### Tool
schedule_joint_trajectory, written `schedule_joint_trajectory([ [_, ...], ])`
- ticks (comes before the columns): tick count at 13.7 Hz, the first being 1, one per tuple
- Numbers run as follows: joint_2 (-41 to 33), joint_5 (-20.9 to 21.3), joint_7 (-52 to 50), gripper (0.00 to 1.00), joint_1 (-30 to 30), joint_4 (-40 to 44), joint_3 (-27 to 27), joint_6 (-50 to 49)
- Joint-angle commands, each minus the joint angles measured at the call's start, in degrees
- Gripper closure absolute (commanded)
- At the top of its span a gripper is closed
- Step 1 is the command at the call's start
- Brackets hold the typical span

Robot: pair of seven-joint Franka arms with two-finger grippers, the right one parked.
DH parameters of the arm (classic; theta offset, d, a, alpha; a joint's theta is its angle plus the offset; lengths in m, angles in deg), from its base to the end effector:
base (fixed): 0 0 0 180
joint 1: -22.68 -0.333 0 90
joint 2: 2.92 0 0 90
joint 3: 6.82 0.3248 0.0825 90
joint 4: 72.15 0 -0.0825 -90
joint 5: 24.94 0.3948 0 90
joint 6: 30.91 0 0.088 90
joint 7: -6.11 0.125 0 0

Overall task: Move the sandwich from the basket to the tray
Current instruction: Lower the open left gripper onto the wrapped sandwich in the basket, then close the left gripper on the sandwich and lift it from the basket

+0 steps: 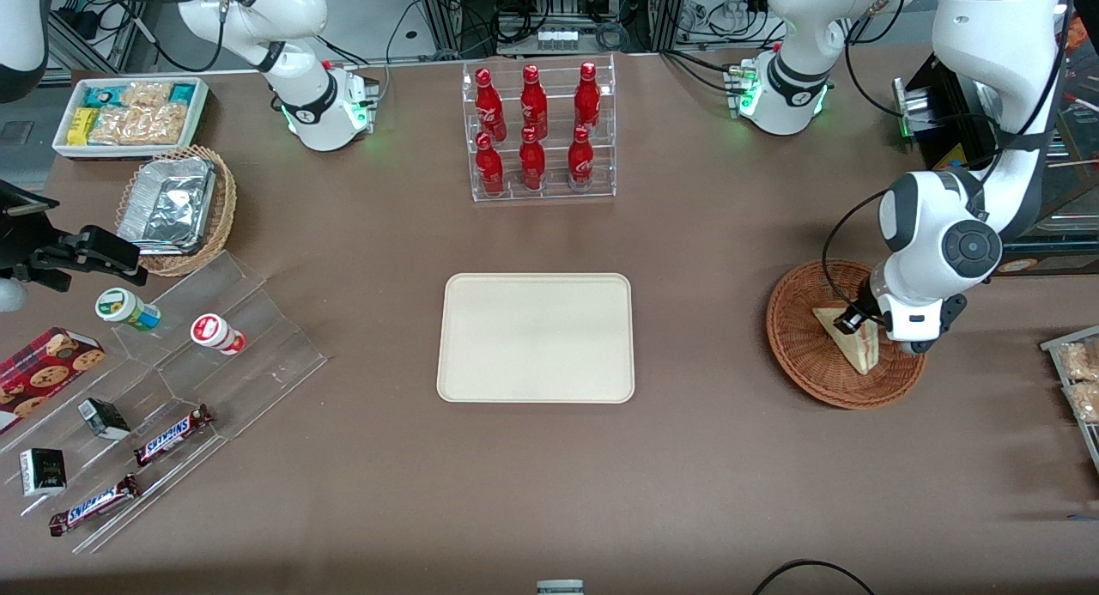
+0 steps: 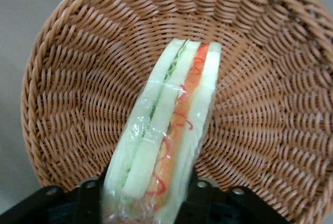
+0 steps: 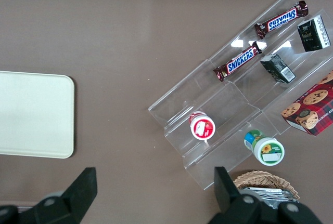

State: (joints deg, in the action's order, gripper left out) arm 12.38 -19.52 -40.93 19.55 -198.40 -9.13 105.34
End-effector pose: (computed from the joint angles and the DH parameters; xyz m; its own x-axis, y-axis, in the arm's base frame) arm 0.5515 0.0098 0.2342 0.7202 0.6932 -0.0284 0.6879 -0.7188 -0.1012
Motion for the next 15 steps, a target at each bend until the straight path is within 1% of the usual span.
schedule_joint_trajectory([
  [1,-1.75,1.35,-1.39,1.0,1.53,3.89,-0.23,-5.88],
  [3,-3.42,1.35,-1.56,1.0,4.26,8.11,-0.23,-13.96],
  [5,-6.58,1.35,-1.39,1.0,7.07,10.49,-0.24,-19.95],
  [7,-10.01,1.35,-1.47,0.99,11.28,10.68,-0.41,-23.48],
  [9,-11.08,0.74,-1.74,0.99,16.55,12.16,-0.41,-24.28],
  [12,-9.24,0.38,-6.29,0.99,24.46,18.22,-0.5,-25.25],
  [15,-2.75,0.29,-8.76,0.99,31.5,25.33,-0.5,-24.73],
])
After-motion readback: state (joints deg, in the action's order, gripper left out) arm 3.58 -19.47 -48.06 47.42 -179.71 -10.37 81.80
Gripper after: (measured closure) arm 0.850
